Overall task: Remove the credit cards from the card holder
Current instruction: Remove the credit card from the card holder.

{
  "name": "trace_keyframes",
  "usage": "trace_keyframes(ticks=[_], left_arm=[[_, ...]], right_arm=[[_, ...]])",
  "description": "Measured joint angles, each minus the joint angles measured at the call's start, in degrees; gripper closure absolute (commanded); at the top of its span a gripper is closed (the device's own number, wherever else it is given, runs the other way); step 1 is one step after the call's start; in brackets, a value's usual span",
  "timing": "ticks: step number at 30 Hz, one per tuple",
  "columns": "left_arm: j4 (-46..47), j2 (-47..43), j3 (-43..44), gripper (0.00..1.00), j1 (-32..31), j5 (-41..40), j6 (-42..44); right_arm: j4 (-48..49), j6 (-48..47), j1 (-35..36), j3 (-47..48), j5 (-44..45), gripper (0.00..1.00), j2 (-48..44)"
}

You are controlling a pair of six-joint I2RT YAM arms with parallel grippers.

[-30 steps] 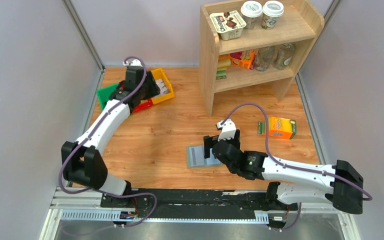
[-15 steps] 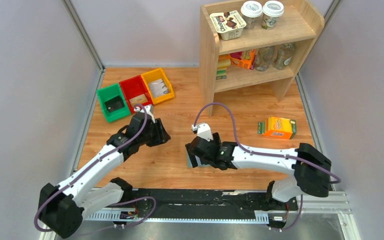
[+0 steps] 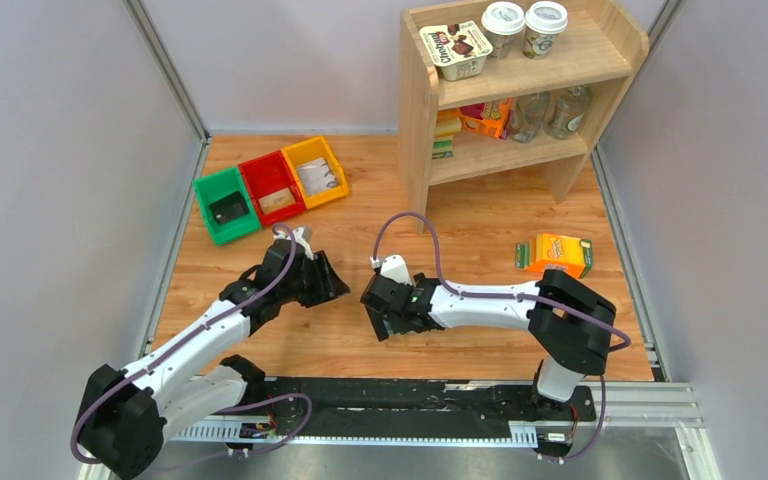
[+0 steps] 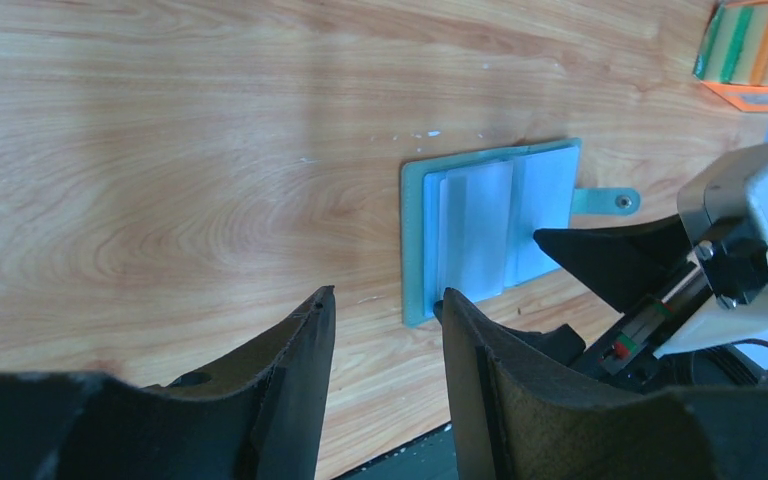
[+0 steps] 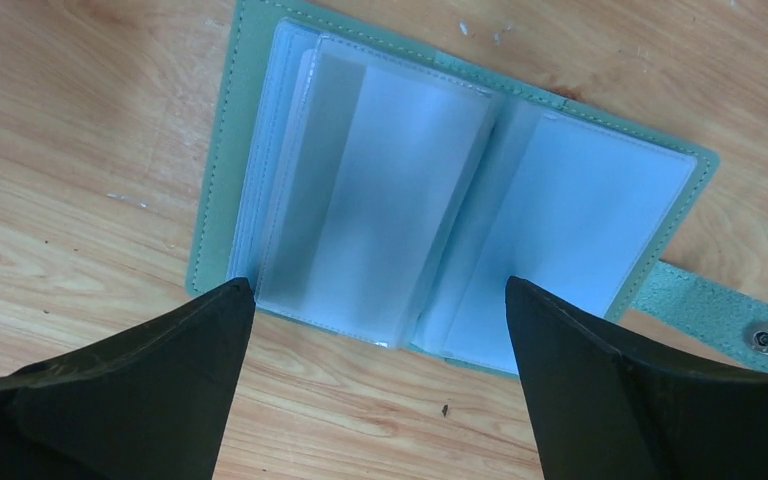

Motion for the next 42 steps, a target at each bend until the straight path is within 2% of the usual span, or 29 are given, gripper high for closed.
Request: trace_keyframes(ticks=[5,12,20,24,28,30,36,42], left_arm=[[2.5,1.5,-0.1,0.48,-0.9,1.4,-0.8],[4.9,4.3,-0.1,0.48,-2.8,2.3,-1.6],[6.8,9.4,1.1,0.5,-6.0,3.0,-2.4],[8.5,13.6,3.3,0.56,-7.7,3.2,-2.9],[10.1,18.4,6.0,0.73,-10.0,3.3,-3.2],[11.1,21.0,7.4,0.78,-11.0,3.5,-3.3],[13.2,28.5,10.4,0.88,-13.0,4.2,-3.2],[14.0,34.4,10.8,0.9,-14.1,4.3,-3.1]], right_arm=[[0.5,0.8,-2.1,-0.2,-2.2,0.07,0.2],[4.2,1.3,-5.7,-3.9,-6.2,0.33,-2.5],[8.2,1.7,-9.3,-7.7,-10.0,0.45,-5.5],[10.5,1.9,-10.9,-9.6,-12.0,0.46,-6.8],[12.9,2.3,-12.0,-11.2,-14.0,0.46,-7.8],[14.1,2.5,-12.5,-11.7,-14.8,0.47,-8.0],[15.6,2.7,-13.3,-12.4,-16.5,0.49,-8.2],[15.6,2.8,-13.4,-12.5,-16.7,0.5,-8.2]])
